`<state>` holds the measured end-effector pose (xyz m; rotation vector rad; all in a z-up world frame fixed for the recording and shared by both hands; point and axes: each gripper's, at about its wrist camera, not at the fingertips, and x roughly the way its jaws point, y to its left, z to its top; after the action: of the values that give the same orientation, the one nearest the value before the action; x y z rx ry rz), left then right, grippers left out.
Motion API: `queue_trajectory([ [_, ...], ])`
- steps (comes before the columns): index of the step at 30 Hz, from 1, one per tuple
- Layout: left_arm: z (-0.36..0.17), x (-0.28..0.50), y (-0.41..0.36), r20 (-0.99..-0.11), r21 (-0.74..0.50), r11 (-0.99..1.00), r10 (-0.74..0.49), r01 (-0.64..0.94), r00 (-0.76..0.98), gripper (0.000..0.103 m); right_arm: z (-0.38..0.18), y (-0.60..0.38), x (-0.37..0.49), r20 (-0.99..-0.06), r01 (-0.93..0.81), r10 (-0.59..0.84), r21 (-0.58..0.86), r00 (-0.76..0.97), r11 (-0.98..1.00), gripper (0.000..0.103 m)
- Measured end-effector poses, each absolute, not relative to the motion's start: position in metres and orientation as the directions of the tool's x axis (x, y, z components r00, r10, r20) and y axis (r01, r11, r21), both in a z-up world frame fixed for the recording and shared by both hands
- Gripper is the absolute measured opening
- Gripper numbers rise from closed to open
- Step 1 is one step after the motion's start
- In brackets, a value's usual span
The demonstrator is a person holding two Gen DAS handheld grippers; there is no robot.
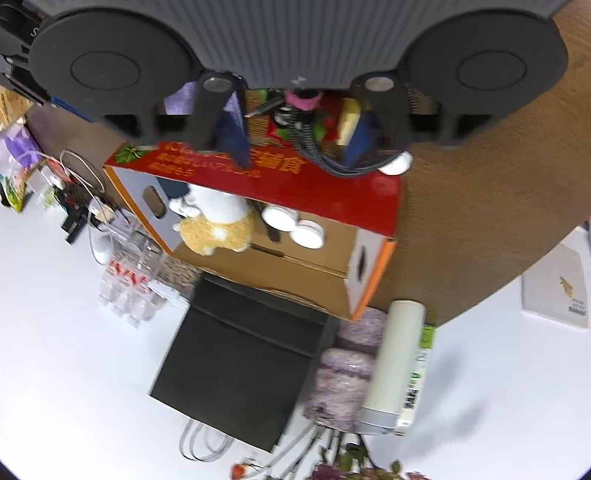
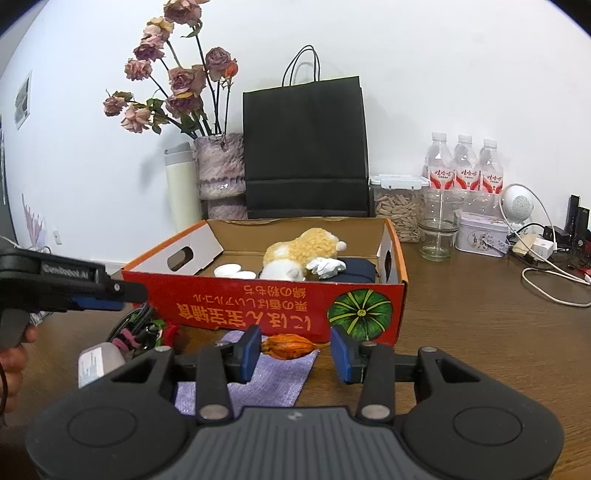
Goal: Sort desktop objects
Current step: 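Grasp the coiled black braided cable with the left gripper while the right holds the pod, then carry the black cable and orange pod over the box with both grippers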
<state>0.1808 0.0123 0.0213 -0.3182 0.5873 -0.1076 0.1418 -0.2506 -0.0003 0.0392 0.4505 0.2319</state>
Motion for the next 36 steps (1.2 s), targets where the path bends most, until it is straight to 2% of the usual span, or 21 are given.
queue_trajectory([
  [1, 0.021, 0.179, 0.016, -0.525, -0.322, 0.947, -0.172, -0.007, 0.834, 0.079, -0.001, -0.25, 0.142, -0.428, -0.214, 0.231, 0.088, 0.874, 0.973, 0.04],
  [5, 0.018, 0.18, 0.025, -0.548, -0.326, 0.945, -0.188, -0.002, 0.815, 0.103, -0.004, -0.251, 0.142, -0.437, -0.211, 0.23, 0.092, 0.87, 0.973, 0.04],
  [7, 0.012, 0.186, 0.023, -0.579, -0.311, 0.95, -0.19, 0.002, 0.793, 0.103, -0.006, -0.251, 0.142, -0.442, -0.211, 0.23, 0.092, 0.867, 0.973, 0.04],
  [13, -0.006, 0.201, 0.015, -0.631, -0.217, 0.975, -0.096, -0.056, 0.77, 0.103, -0.009, -0.254, 0.142, -0.448, -0.211, 0.233, 0.098, 0.863, 0.973, 0.04],
  [17, -0.018, 0.208, 0.025, -0.639, -0.291, 0.956, -0.164, -0.039, 0.752, 0.103, -0.011, -0.254, 0.143, -0.458, -0.213, 0.237, 0.105, 0.857, 0.971, 0.04],
  [20, -0.018, 0.208, 0.026, -0.632, -0.295, 0.955, -0.176, -0.025, 0.755, 0.103, -0.012, -0.253, 0.142, -0.46, -0.218, 0.241, 0.103, 0.855, 0.97, 0.04],
  [23, -0.016, 0.204, 0.025, -0.62, -0.316, 0.949, -0.201, -0.008, 0.758, 0.092, -0.013, -0.253, 0.142, -0.46, -0.218, 0.241, 0.103, 0.854, 0.97, 0.04],
  [30, -0.011, 0.196, 0.02, -0.603, -0.291, 0.957, -0.179, -0.005, 0.777, 0.089, -0.014, -0.253, 0.141, -0.46, -0.214, 0.237, 0.104, 0.856, 0.971, 0.04],
  [36, 0.012, 0.179, 0.018, -0.526, -0.271, 0.962, -0.17, 0.025, 0.833, 0.089, -0.011, -0.256, 0.139, -0.446, -0.207, 0.233, 0.106, 0.864, 0.972, 0.04],
])
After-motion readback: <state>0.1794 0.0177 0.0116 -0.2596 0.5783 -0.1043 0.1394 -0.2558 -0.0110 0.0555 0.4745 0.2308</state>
